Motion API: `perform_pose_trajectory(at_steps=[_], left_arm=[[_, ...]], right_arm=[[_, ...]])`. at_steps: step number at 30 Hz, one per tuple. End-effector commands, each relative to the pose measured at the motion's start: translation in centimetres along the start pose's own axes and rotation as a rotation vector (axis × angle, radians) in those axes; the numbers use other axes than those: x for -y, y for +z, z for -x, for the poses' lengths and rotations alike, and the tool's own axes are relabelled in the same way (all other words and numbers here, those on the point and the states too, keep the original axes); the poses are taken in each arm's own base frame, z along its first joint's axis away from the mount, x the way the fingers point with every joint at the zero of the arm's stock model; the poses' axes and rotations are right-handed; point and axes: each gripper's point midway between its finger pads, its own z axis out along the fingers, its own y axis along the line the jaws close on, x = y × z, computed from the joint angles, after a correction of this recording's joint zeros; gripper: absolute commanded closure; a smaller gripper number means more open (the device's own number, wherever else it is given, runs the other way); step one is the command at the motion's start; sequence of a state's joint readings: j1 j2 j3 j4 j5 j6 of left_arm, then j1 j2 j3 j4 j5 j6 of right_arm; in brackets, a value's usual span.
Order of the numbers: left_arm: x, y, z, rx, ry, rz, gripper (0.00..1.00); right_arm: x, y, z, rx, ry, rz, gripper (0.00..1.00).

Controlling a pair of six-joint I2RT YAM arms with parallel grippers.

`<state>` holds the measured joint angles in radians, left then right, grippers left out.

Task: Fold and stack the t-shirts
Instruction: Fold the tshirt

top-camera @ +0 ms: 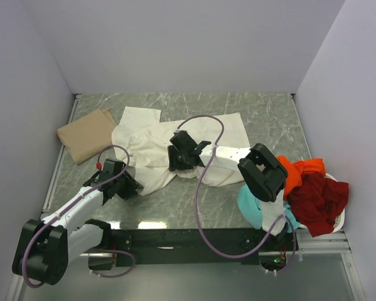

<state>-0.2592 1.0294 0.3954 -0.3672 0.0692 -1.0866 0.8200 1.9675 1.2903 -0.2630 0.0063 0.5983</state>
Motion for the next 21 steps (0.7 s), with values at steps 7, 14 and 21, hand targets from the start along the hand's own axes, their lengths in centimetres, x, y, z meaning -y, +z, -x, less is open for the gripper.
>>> perform_pose_trajectory(at_steps=[7,14,21], left_arm=[[0.9,0.2,-1.0,-0.050,-0.004,-0.047,0.99],[2.2,-4.2,2.9,0.052,0.137,0.091,1.00],[0.3,-6.2,1.4,-0.041,0.195,0.196,0.87]], right_arm=[[2.2,0.6,-2.2,-0.072,0.002,-0.071,0.41],[2.6,0.6,-1.8,-0.070,0.011,-0.085,0.41],[3.0,0.8,-1.7,-0.077,0.008,-0.097,0.41]])
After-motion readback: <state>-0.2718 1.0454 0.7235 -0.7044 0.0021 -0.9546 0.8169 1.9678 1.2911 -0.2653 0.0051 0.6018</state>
